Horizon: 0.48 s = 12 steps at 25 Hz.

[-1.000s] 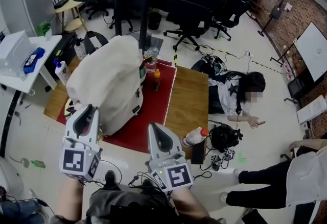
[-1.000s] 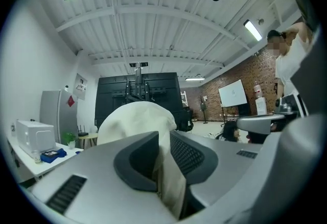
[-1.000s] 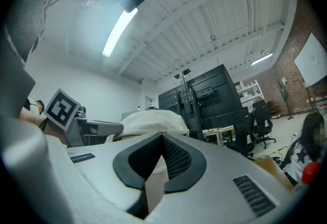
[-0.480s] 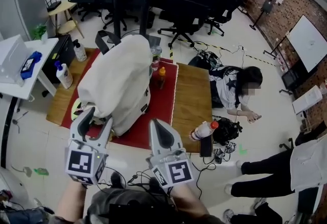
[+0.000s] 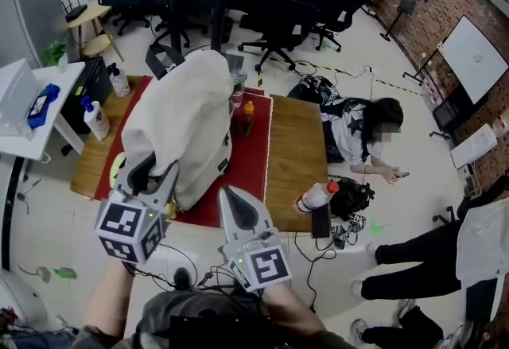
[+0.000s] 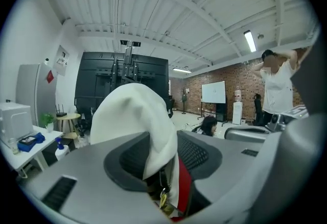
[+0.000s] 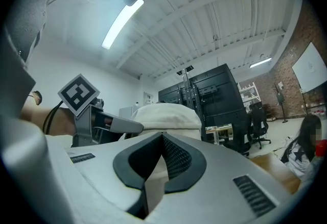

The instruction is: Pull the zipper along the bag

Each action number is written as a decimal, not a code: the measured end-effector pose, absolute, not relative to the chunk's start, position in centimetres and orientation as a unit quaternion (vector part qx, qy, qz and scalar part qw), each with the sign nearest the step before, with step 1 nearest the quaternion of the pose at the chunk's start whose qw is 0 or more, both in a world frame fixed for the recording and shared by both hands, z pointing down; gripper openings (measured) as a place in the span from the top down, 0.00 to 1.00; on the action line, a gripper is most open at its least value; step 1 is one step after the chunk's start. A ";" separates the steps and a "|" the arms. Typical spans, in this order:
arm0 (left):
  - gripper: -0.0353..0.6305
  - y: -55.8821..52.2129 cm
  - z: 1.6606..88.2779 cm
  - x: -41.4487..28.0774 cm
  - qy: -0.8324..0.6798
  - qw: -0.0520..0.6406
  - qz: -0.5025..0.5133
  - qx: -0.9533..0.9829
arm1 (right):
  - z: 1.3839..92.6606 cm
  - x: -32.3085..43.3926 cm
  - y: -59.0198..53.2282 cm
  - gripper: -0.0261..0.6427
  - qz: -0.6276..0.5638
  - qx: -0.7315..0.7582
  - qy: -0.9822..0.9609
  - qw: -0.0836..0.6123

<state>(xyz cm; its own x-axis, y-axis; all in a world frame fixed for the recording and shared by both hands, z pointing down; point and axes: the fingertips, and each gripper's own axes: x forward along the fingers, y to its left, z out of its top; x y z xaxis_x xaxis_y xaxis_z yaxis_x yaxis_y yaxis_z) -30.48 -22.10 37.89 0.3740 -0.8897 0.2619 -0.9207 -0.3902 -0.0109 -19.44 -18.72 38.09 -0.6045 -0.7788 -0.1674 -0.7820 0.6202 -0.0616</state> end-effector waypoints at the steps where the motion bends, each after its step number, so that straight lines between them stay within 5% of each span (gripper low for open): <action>1: 0.67 -22.3 37.8 -30.5 -0.542 0.068 0.109 0.831 | 38.1 -19.9 -18.7 0.94 0.008 -0.433 0.897 0.087; 12: 0.76 -23.4 34.5 -34.5 -0.480 0.124 0.014 0.869 | 39.8 -29.8 -18.0 0.94 -0.013 -0.360 0.931 0.054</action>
